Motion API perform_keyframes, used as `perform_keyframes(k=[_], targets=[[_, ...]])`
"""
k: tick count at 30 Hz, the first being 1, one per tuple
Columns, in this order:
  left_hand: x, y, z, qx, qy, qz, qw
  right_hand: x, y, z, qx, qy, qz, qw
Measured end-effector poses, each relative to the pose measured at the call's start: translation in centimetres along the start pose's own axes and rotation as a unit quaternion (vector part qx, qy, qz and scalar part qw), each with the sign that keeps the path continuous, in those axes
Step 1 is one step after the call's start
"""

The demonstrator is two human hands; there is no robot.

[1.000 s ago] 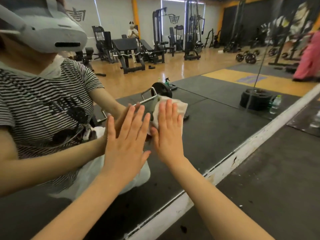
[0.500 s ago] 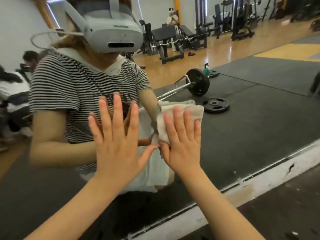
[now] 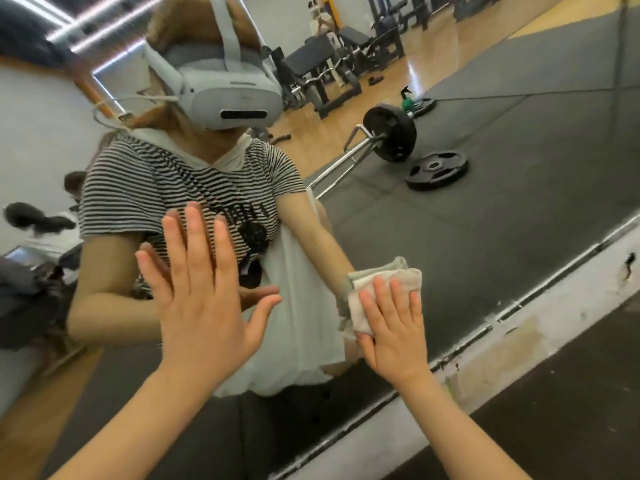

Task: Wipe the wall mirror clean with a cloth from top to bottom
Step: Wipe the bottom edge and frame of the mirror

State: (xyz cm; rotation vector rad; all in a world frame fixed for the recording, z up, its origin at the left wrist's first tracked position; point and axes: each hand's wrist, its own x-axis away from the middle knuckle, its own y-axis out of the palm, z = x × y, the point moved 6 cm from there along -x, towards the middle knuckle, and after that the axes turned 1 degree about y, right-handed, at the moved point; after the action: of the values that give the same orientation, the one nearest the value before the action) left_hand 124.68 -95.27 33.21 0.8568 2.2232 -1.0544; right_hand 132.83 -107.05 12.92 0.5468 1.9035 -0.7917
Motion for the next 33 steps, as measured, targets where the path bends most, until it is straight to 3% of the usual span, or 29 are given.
perform_keyframes(k=[4, 6, 10, 14, 17, 24, 27, 33], targets=[[0.0, 0.1, 0.0, -0.013, 0.009, 0.011, 1.000, 4.2, 1.0, 2.3, -0.011, 0.061, -0.040, 0.997], [0.1, 0.3, 0.1, -0.026, 0.014, 0.011, 0.999, 7.4, 1.3, 4.2, -0.012, 0.131, -0.082, 0.988], [0.1, 0.6, 0.3, -0.050, 0.020, 0.015, 0.998, 11.2, 0.9, 8.1, 0.000, 0.318, -0.153, 0.936], [0.2, 0.6, 0.4, -0.052, 0.018, 0.028, 0.998, 10.6, 1.4, 7.3, -0.017, 0.376, -0.171, 0.911], [0.3, 0.7, 0.4, -0.063, 0.018, 0.033, 0.997, 10.1, 1.6, 6.3, -0.082, 0.457, -0.131, 0.876], [0.3, 0.8, 0.4, -0.062, 0.020, 0.045, 0.997, 5.1, 0.6, 3.8, -0.201, 0.586, 0.042, 0.784], [0.4, 0.8, 0.4, -0.064, 0.019, 0.040, 0.997, 0.6, -0.6, 2.5, -0.207, 0.554, 0.088, 0.802], [0.3, 1.0, 0.3, -0.060, 0.013, 0.027, 0.998, -9.7, -2.3, -1.6, -0.195, 0.407, 0.087, 0.888]])
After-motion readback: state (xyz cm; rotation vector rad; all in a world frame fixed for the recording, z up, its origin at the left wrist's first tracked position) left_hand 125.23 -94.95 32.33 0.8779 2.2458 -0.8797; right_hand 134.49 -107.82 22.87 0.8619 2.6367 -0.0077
